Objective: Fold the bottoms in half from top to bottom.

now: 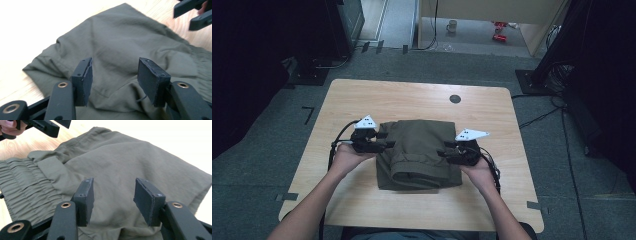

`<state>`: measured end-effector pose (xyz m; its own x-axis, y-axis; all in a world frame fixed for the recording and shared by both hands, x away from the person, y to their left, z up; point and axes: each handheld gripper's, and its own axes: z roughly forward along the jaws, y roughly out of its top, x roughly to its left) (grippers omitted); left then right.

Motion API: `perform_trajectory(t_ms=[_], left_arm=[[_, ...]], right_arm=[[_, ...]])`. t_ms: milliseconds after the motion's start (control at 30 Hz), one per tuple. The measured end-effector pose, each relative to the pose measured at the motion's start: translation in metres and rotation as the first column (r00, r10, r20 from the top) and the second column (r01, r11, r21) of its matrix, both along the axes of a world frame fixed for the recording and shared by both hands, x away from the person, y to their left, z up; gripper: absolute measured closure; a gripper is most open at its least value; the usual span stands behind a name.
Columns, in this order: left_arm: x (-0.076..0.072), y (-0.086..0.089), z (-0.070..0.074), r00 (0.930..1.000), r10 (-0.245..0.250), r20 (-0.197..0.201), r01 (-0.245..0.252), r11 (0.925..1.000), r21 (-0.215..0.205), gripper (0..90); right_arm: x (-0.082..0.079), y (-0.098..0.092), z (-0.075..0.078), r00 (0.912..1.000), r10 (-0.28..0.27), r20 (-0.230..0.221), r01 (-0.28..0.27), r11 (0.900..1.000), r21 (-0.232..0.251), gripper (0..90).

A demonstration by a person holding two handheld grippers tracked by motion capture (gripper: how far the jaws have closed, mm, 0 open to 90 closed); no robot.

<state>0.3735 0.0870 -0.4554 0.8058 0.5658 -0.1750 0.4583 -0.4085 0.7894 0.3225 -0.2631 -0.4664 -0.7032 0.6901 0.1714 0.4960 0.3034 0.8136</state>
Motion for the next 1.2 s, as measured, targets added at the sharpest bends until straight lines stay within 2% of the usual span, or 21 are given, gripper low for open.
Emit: perform_trajectory(t_ms=[67, 200, 267, 367, 433, 500, 633, 700, 767, 867, 1067, 1200], left_arm=[[-0.004, -0.004, 0.002, 0.9999, -0.016, 0.004, 0.016, 0.9999, -0.004, 49.1], [-0.016, -0.015, 0.003, 0.9978, -0.066, -0.012, 0.066, 0.9978, 0.007, 52.5], [-0.024, -0.019, 0.0, 0.9961, -0.088, -0.011, 0.088, 0.9958, 0.026, 53.1], [-0.034, -0.023, -0.009, 0.9923, -0.115, -0.046, 0.117, 0.9922, 0.043, 54.9], [-0.038, -0.023, -0.014, 0.9908, -0.124, -0.054, 0.128, 0.9885, 0.08, 54.3], [-0.042, -0.022, -0.018, 0.991, -0.119, -0.062, 0.125, 0.9867, 0.105, 51.3], [-0.049, -0.017, -0.027, 0.9926, -0.1, -0.069, 0.107, 0.9883, 0.108, 45.8], [-0.052, -0.015, -0.03, 0.9931, -0.093, -0.071, 0.1, 0.9896, 0.103, 43.8], [-0.053, -0.014, -0.033, 0.9932, -0.083, -0.081, 0.091, 0.9916, 0.093, 42.6], [-0.053, -0.014, -0.037, 0.9936, -0.074, -0.085, 0.082, 0.9921, 0.095, 41.7], [-0.052, -0.016, -0.044, 0.9972, -0.054, -0.051, 0.061, 0.9887, 0.137, 42.0], [-0.05, -0.016, -0.045, 0.9977, -0.041, -0.054, 0.048, 0.9909, 0.126, 41.6]], right_arm=[[-0.002, 0.003, -0.001, 1.0, 0.005, -0.006, -0.005, 1.0, -0.002, 49.9], [-0.007, 0.009, -0.004, 0.9999, 0.009, -0.011, -0.009, 1.0, -0.013, 50.3], [-0.01, 0.011, -0.006, 0.9999, 0.009, -0.013, -0.009, 1.0, -0.017, 50.3], [-0.016, 0.016, -0.01, 0.9999, 0.008, -0.01, -0.009, 0.998, -0.056, 51.5], [-0.02, 0.02, -0.014, 0.9998, 0.012, -0.014, -0.013, 0.997, -0.079, 52.1], [-0.026, 0.024, -0.018, 0.9994, 0.021, -0.027, -0.024, 0.996, -0.085, 50.5], [-0.037, 0.032, -0.027, 0.9988, 0.047, -0.015, -0.048, 0.989, -0.14, 38.0], [-0.041, 0.033, -0.031, 0.9995, 0.028, -0.016, -0.03, 0.989, -0.147, 32.7], [-0.04, 0.032, -0.035, 0.9991, 0.011, -0.042, -0.017, 0.99, -0.141, 30.0], [-0.039, 0.032, -0.042, 0.997, -0.002, -0.077, -0.007, 0.992, -0.126, 29.6], [-0.037, 0.035, -0.048, 0.9988, -0.005, -0.048, -0.002, 0.989, -0.147, 30.8], [-0.033, 0.036, -0.05, 0.9987, -0.012, -0.05, 0.005, 0.99, -0.144, 30.8]])
